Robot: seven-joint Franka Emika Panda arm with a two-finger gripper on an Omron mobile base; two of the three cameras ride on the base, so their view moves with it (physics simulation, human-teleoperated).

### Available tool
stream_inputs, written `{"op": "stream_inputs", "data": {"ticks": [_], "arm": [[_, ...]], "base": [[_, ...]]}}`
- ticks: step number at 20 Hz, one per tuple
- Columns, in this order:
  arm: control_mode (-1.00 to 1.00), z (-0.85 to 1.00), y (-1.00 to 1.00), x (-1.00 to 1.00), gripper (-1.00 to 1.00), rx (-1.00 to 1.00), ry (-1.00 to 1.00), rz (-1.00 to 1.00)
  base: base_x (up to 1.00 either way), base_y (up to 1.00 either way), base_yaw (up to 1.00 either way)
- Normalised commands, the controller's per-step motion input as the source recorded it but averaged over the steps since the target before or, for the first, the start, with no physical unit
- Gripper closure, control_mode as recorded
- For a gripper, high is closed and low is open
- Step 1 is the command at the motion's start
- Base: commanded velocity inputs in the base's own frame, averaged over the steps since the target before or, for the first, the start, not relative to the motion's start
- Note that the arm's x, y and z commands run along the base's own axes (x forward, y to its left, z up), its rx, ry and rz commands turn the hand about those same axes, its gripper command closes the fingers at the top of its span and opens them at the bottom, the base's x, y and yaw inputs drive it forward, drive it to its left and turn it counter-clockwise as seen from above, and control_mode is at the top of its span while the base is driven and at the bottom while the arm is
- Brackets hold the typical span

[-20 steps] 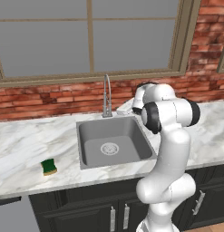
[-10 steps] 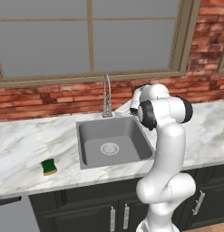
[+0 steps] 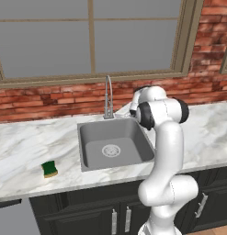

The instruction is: Soak the sponge with water for a few seconds and then drop it inside the sink.

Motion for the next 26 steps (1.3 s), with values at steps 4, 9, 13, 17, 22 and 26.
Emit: {"op": "stream_inputs", "data": {"ticks": [4, 9, 13, 17, 22, 26], "arm": [[-1.00, -0.12, 0.00, 0.33, -1.00, 0.00, 0.00, 0.00], [-1.00, -0.11, 0.00, 0.33, -1.00, 0.00, 0.00, 0.00], [-1.00, -0.08, 0.05, 0.34, -1.00, 0.00, 0.00, 0.00], [-1.00, -0.12, 0.05, 0.31, -1.00, 0.00, 0.00, 0.00], [-1.00, -0.09, 0.08, 0.30, -1.00, 0.00, 0.00, 0.00], [-1.00, -0.09, 0.04, 0.24, -1.00, 0.00, 0.00, 0.00]], "base": [[0.00, 0.00, 0.00], [0.00, 0.00, 0.00], [0.00, 0.00, 0.00], [0.00, 0.00, 0.00], [0.00, 0.00, 0.00], [0.00, 0.00, 0.00]]}}
